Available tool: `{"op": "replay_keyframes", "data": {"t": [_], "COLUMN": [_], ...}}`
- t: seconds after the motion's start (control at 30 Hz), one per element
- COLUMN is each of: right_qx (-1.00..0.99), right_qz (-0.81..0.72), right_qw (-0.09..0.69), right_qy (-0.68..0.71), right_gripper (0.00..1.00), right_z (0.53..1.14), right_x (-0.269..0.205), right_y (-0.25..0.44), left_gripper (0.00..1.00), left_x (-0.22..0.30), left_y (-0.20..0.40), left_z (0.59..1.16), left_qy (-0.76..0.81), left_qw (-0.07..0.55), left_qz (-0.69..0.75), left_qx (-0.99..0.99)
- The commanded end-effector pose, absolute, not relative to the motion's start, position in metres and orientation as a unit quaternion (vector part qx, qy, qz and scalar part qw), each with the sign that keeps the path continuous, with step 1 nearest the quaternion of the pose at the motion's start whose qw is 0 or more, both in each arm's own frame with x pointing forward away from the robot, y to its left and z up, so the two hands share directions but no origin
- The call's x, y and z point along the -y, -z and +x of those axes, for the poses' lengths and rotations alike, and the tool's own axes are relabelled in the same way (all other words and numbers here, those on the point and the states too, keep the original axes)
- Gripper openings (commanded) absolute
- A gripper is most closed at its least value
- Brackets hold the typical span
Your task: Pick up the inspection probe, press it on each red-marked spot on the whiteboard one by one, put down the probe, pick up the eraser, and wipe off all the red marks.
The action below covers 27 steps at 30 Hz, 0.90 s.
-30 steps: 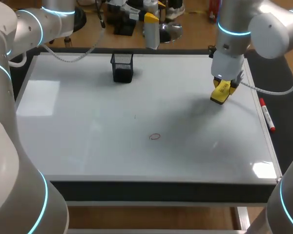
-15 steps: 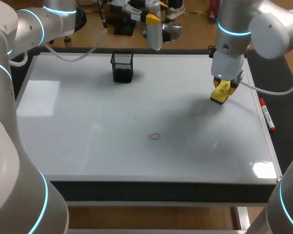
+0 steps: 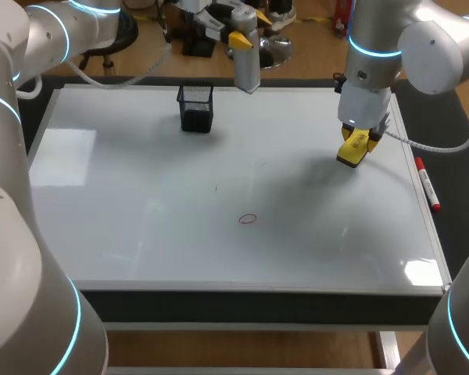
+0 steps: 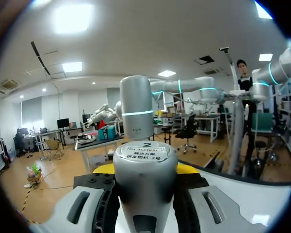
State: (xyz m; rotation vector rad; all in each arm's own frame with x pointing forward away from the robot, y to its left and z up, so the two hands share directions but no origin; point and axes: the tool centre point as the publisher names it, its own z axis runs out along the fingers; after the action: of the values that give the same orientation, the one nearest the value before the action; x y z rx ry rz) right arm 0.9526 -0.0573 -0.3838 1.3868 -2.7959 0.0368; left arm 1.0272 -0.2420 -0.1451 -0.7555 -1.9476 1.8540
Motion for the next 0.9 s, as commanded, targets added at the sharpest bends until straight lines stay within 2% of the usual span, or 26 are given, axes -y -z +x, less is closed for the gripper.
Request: {"op": "replay_keyframes", "data": {"t": [0.03,0.9], "right_qx": [0.895,0.895], "right_qz": [0.445,0.445], "right_qw": [0.011,0.011], "right_qy": [-0.013,-0.013], "right_gripper": [0.00,0.00], "right_z": [0.953,0.953], "right_x": [0.058,0.058], "right_y": [0.383,0.383], "left_gripper": [0.00,0.00], "left_x": [0.240,0.209], "left_y": [0.137,0.160], "left_z": [1.014,0.886], "left_qy": [-0.629,-0.633], "left_qw": [0.214,0.222], "left_qz": [-0.312,-0.298], "left_qx": [0.679,0.679]}}
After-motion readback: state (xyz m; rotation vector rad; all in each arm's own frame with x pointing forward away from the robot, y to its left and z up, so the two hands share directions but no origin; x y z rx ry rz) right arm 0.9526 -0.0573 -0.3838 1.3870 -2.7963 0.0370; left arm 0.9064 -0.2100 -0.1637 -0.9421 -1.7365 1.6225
